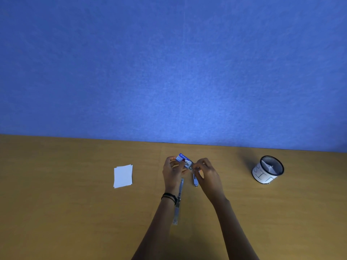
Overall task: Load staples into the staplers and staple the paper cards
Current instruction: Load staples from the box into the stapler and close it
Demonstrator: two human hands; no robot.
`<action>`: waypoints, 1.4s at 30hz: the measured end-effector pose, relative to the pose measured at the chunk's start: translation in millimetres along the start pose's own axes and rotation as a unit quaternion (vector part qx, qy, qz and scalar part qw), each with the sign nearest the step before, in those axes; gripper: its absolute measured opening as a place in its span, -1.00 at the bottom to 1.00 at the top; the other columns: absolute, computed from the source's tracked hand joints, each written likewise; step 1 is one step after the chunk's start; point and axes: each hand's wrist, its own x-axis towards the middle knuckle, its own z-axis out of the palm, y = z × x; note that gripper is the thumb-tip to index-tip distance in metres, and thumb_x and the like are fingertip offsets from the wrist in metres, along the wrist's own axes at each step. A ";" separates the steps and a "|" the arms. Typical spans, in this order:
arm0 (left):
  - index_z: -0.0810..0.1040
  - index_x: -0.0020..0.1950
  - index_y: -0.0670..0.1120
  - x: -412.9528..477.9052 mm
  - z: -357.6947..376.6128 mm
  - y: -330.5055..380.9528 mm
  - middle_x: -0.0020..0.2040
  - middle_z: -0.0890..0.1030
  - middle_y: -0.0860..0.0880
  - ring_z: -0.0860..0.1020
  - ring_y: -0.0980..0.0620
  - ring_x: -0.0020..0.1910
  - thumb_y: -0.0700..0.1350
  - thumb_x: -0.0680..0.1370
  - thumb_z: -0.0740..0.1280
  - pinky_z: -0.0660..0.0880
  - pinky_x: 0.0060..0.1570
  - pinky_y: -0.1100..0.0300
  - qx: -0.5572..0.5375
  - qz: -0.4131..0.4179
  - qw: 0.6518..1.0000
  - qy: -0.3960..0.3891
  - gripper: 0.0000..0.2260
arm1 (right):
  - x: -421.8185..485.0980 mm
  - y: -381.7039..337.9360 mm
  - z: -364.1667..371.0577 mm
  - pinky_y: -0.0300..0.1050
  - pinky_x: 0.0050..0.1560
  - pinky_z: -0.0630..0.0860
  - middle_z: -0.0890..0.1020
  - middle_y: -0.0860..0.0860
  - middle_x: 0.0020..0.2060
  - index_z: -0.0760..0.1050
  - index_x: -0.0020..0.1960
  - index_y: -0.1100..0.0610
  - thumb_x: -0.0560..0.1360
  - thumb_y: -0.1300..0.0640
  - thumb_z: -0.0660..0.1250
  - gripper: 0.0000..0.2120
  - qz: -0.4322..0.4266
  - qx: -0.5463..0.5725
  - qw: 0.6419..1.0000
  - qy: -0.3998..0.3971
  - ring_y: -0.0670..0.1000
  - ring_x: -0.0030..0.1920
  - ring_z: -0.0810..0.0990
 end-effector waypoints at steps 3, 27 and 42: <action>0.50 0.02 -0.15 -0.2 -0.2 1.0 -0.02 0.64 -0.19 0.64 -0.12 -0.02 -0.25 0.46 0.42 0.63 -0.08 0.01 -0.010 0.000 1.000 0.000 -0.82 | -0.1 -0.3 -0.3 0.00 -0.31 0.53 0.51 0.03 -0.04 0.49 -0.11 0.18 0.50 0.29 0.29 -0.95 0.000 0.021 1.000 0.007 -0.01 -0.18 0.57; 0.50 0.03 -0.16 0.9 0.1 1.9 -0.01 0.64 -0.20 0.65 -0.16 -0.01 -0.22 0.46 0.44 0.62 -0.03 -0.06 0.004 -0.010 1.000 -0.012 -0.80 | 2.1 -0.1 6.0 -0.46 -0.20 0.38 0.60 -0.11 -0.15 0.55 -0.09 0.10 0.47 0.33 0.32 -0.85 0.059 0.144 0.983 0.094 -0.17 -0.21 0.49; 0.47 0.06 -0.14 -0.9 1.2 3.9 0.05 0.62 -0.22 0.63 -0.16 0.03 -0.23 0.47 0.42 0.63 -0.10 0.05 -0.004 -0.027 1.000 -0.010 -0.78 | 5.2 11.1 0.9 -0.35 -0.18 0.53 0.62 0.00 -0.22 0.48 0.14 0.10 0.53 0.24 0.29 -0.79 0.220 0.365 0.891 0.158 -0.15 -0.27 0.58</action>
